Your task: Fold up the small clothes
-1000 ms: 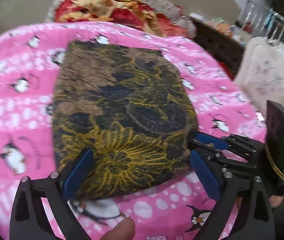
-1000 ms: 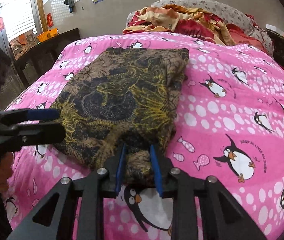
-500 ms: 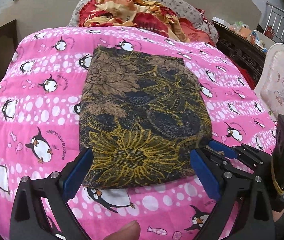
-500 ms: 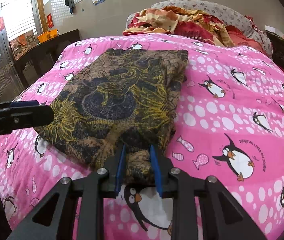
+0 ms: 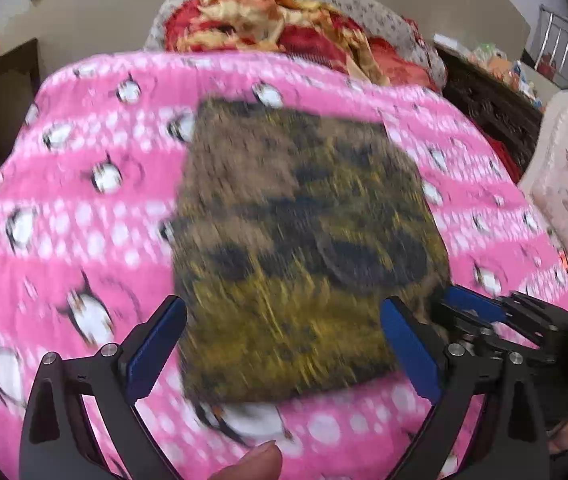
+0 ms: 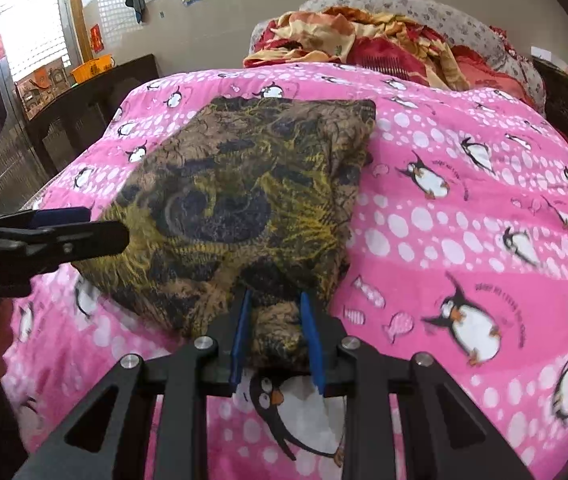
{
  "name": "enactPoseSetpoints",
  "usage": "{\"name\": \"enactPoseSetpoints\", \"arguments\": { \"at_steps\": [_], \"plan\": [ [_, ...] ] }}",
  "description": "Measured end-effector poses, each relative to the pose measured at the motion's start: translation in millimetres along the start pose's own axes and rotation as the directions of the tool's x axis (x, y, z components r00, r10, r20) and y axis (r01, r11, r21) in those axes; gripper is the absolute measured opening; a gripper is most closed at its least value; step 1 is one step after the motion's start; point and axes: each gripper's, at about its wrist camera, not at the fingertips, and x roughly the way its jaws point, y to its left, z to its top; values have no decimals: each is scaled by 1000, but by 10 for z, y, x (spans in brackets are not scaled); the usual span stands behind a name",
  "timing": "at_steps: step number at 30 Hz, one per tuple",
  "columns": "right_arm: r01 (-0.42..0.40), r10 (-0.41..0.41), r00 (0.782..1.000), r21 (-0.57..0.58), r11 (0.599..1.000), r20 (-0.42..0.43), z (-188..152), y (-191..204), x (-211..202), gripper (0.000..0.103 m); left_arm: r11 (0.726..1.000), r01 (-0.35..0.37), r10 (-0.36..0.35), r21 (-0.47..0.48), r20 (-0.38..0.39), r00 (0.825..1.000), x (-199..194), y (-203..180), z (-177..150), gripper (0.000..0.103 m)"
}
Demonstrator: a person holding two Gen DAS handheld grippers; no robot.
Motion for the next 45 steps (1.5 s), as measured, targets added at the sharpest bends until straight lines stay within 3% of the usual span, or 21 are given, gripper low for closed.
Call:
{"name": "enactPoseSetpoints", "arguments": {
  "at_steps": [4,7,11,13,15,18,19,23,25,28,34,37,45],
  "plan": [
    [67,-71,993,42,997,93,440,-85,-100,30,999,4,-1,-51,44,999,173,131,510,82],
    [83,-91,992,84,993,89,820,-191,116,30,996,-4,6,-87,28,1000,508,177,852,82],
    [37,-43,998,119,992,45,1072,-335,600,30,988,-137,132,-67,-70,989,1073,230,943,82],
    [20,-12,999,156,987,-47,1033,-475,908,30,984,-129,110,-121,-150,983,1292,364,859,83],
    [-7,12,1000,169,986,-24,1032,-508,903,30,981,-90,70,-170,-122,990,1228,445,864,83],
    [-7,9,1000,168,986,-7,1089,-470,720,30,985,-103,86,-135,-122,989,1110,436,868,83],
    [-1,-2,1000,164,986,16,1096,-458,585,30,986,-114,102,-120,-108,989,996,426,853,83],
    [25,-40,995,152,988,93,955,-394,-34,38,993,-40,36,-114,-35,999,447,381,702,83],
    [56,-69,994,141,988,87,824,-347,-219,43,995,0,-1,-101,-18,1000,191,339,558,83],
    [64,-71,996,126,990,50,531,-253,-434,44,997,17,-18,-73,-16,1000,-96,213,299,83],
    [128,-120,992,199,972,-49,33,-295,-679,55,998,-43,38,-51,-97,995,-235,28,-180,83],
    [128,-112,990,214,968,-83,-89,-324,-719,55,997,-75,72,-24,-108,992,-261,-56,-285,83],
    [120,-109,992,249,961,-56,-138,-304,-875,65,998,-63,64,10,-52,997,-460,-179,-305,83]
  ]
}}
